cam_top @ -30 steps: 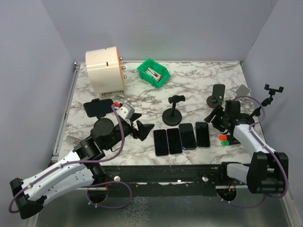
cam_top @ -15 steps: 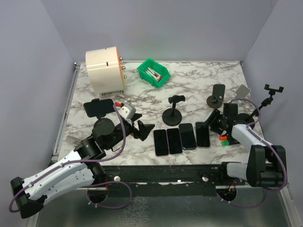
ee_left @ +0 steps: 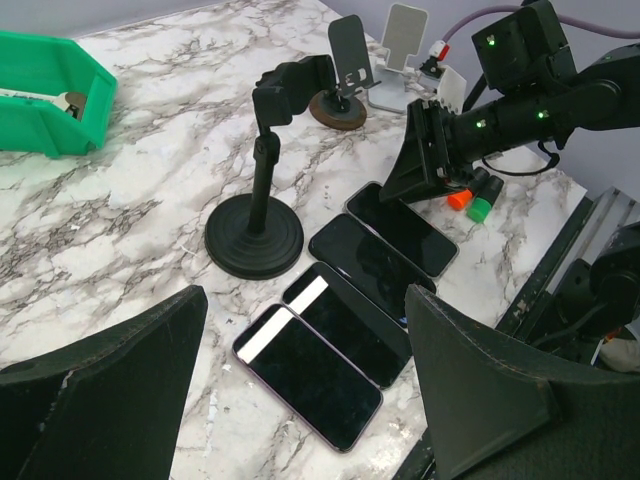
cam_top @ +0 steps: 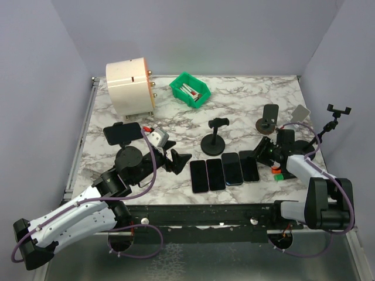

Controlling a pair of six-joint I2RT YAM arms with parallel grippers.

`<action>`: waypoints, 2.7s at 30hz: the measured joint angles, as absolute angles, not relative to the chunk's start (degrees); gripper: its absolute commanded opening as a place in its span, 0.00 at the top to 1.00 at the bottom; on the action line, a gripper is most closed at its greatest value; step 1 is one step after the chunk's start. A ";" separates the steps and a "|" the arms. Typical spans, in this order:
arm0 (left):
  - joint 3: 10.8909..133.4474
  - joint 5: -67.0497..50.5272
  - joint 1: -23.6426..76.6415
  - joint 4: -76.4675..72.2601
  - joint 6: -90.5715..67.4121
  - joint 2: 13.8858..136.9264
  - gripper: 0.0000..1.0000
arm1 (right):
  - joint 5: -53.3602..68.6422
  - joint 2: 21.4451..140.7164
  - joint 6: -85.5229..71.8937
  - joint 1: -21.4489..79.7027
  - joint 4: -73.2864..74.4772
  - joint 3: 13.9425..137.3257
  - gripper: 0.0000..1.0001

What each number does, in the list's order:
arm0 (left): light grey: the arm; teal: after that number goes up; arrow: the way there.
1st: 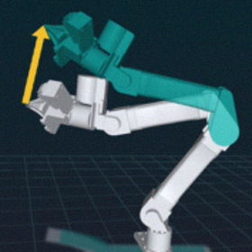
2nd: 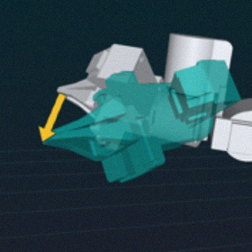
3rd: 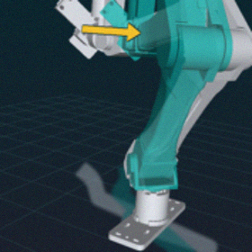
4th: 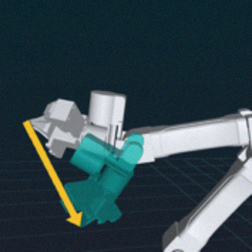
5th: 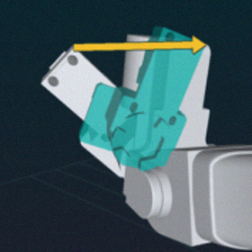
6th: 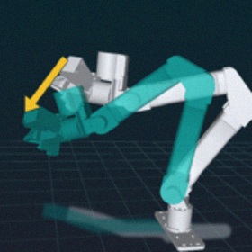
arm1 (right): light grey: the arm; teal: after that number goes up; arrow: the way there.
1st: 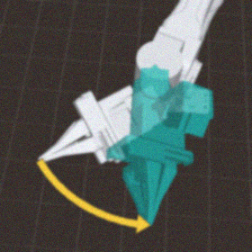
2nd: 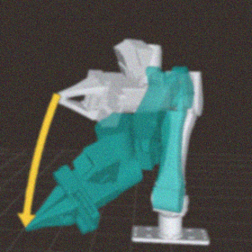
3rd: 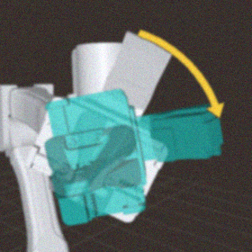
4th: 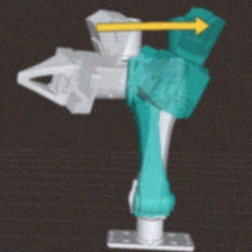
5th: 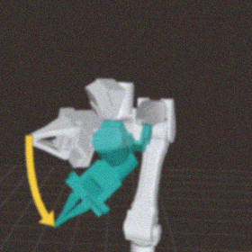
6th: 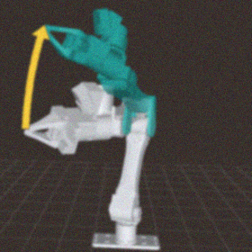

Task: Remove the phone from the phone stand
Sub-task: Move the phone stand to the center of the board.

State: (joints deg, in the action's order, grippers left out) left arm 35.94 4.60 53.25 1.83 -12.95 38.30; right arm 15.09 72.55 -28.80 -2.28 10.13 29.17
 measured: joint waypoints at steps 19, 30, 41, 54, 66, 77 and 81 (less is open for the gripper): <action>35.94 5.19 53.25 1.87 -12.82 38.30 0.18 | 7.16 53.52 -24.75 -1.08 18.09 50.54 0.14; 35.94 5.41 53.25 1.87 -12.80 38.30 0.18 | -1.72 64.97 -19.25 1.30 17.56 55.94 0.00; 35.94 5.58 53.25 2.26 -12.80 37.17 0.18 | -7.79 78.74 -16.84 1.37 7.66 58.15 0.01; 35.94 5.56 53.25 2.28 -12.80 37.12 0.18 | -11.55 91.53 -11.90 1.08 3.73 63.44 0.00; 35.94 5.56 53.25 2.31 -12.78 37.15 0.18 | -12.19 94.00 -9.80 -1.13 0.84 63.66 0.00; 35.94 5.56 53.25 2.48 -12.73 37.15 0.18 | -10.55 98.10 -8.47 -1.17 0.21 63.66 0.19; 35.94 5.56 53.25 2.48 -12.69 37.15 0.18 | -10.02 98.26 -8.25 -1.19 0.14 63.68 0.36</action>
State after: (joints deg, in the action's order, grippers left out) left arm 35.94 5.56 53.25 2.48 -12.69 37.15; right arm -10.02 98.26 -8.25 -1.19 0.14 63.68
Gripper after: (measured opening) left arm 0.814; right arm 0.760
